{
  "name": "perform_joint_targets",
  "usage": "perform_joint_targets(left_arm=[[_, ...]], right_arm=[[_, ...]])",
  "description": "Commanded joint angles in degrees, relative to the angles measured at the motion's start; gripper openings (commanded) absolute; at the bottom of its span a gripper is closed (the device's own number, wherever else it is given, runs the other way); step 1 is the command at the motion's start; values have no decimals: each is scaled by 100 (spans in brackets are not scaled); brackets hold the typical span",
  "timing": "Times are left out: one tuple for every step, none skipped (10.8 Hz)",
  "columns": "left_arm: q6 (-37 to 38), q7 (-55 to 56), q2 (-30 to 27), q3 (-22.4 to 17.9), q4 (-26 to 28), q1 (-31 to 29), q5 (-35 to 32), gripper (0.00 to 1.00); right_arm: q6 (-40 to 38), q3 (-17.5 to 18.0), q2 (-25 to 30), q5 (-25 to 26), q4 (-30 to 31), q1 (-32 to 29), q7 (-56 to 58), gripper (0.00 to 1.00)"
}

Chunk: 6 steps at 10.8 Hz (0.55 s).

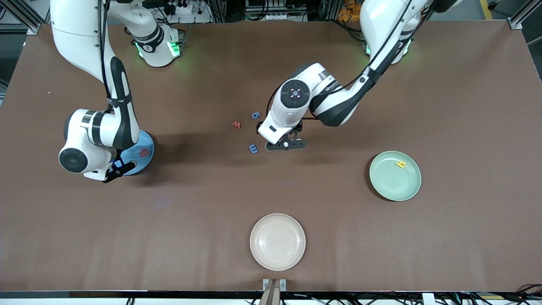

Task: Sort uppercase to blue plate, lowercase to green plate
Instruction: 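Carry the teal R onto the blue plate while the left gripper reaches letters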

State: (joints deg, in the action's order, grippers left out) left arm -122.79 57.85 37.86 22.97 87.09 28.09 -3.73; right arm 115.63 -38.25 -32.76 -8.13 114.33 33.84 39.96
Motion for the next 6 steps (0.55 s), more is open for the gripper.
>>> perform_joint_targets(left_arm=[[-148,830,685,-729,-806,879,30,100],[-340,1051,922,-958,-947,1135,30,100],[-551,1132,1081,-1178,-1035,1294,30,99],[-745,1211,1240,-1346,-1158,1452,39,92],[-773,1272,1415,-1495,-1351,1593,39,90],[-782,1273,1539,-1575,-1440,1690,39,88]], right_arm=[[100,28,138,66,168,52,-5,74],[82,37,138,40,160,61,-14,75],[73,37,147,22,142,79,-14,75],[73,63,164,-30,98,96,-40,75],[73,141,208,-240,81,105,-128,75],[65,186,243,-381,63,114,-224,75]])
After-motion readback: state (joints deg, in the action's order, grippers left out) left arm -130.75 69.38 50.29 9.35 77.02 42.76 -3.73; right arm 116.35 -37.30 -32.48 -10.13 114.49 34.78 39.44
